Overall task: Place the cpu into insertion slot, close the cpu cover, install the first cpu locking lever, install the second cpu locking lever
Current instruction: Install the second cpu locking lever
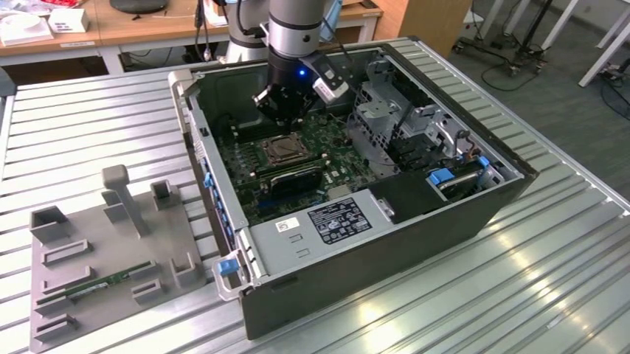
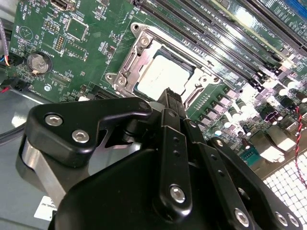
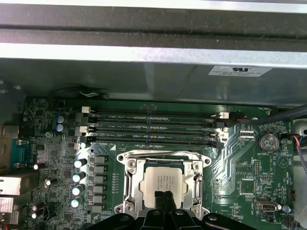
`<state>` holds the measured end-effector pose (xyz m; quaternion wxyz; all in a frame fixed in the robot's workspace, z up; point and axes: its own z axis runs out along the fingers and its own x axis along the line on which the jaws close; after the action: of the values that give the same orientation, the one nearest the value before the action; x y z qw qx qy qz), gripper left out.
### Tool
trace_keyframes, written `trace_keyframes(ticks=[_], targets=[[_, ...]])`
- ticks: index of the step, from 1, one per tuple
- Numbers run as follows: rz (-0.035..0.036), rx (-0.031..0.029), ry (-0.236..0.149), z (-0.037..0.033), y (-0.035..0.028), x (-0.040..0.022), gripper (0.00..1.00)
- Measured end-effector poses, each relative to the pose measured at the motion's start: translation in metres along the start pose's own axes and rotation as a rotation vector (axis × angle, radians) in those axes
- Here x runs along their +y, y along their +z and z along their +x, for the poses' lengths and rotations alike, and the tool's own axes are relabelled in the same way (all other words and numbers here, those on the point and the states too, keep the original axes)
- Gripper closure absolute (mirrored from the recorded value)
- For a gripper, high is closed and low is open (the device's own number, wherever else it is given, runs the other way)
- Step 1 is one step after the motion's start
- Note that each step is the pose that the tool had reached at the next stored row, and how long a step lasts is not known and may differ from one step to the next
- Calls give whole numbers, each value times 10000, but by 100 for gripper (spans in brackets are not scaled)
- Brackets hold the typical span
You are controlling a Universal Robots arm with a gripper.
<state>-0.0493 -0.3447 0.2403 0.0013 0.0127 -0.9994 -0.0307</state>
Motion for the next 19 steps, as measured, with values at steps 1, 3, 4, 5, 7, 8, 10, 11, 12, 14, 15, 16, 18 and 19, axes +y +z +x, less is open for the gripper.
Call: trace_keyframes(ticks=[1,3,4,5,7,8,10,11,12,14,15,16,18,19], targets=[[0,0,0,0,0,0,89],[0,0,0,0,0,0,89],[0,0,0,0,0,0,89],[1,0,1,0,-1,0,89],[0,0,0,0,-1,0,89],[0,0,0,0,-2,0,89],[5,2,0,0,-9,0,89],[2,1,0,0,-11,1,89],[-1,-1,0,0,-11,1,89],[1,0,0,0,-21,1,89],[1,0,0,0,-31,2,89],[0,0,0,0,-31,2,89],[0,0,0,0,-32,2,89],[4,2,0,0,-36,2,89]])
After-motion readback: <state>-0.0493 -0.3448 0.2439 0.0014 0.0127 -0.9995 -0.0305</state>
